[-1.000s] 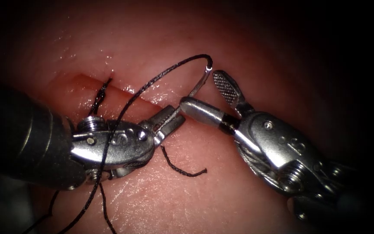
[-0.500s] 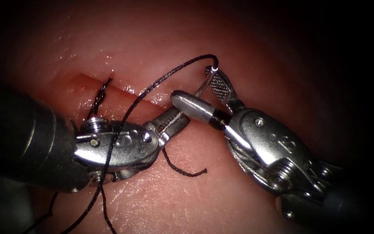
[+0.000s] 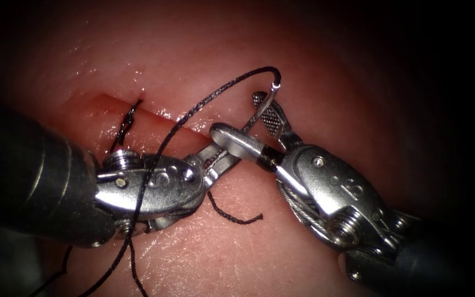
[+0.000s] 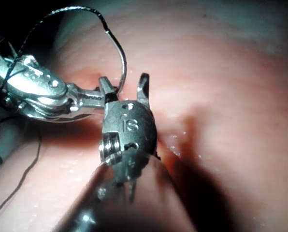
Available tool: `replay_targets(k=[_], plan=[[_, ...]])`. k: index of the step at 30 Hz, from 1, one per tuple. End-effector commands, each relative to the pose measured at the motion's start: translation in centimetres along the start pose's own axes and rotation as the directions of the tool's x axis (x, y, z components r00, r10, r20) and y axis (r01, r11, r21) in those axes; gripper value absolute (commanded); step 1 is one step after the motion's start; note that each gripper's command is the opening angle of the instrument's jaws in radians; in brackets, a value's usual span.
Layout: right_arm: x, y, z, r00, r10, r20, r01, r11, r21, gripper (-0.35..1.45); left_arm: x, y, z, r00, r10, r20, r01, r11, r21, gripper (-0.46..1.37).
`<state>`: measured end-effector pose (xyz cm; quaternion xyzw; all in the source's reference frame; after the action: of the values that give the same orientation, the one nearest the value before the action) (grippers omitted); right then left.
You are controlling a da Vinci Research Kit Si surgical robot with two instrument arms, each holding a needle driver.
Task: Wound Closure
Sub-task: Pass the needle from the left to the right gripper
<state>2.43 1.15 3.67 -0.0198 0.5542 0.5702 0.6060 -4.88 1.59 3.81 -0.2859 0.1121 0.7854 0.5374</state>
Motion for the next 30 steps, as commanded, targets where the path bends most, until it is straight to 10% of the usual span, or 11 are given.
replay_targets(k=[1, 17, 25, 30], plan=[[0.02, -0.01, -0.01, 1.000, 0.003, -0.009, -0.003, 1.000, -0.004, -0.25, 0.00, 0.00, 0.00, 1.000, 0.001, 0.000, -0.001, 1.000, -0.005, -0.35], [0.07, -0.04, -0.03, 0.999, 0.007, -0.035, -0.007, 1.000, 0.003, -0.35, -0.01, 0.01, -0.01, 0.999, 0.031, -0.009, -0.031, 0.999, -0.028, -0.32], [0.08, -0.02, -0.05, 0.999, 0.007, -0.034, -0.007, 1.000, 0.005, -0.35, -0.01, -0.01, -0.03, 0.992, 0.126, -0.028, -0.128, 0.990, -0.065, 0.76], [0.10, 0.00, -0.05, 0.999, 0.009, -0.032, -0.008, 1.000, 0.007, -0.35, -0.01, -0.02, -0.04, 0.989, 0.143, -0.028, -0.145, 0.982, -0.118, 1.04]])
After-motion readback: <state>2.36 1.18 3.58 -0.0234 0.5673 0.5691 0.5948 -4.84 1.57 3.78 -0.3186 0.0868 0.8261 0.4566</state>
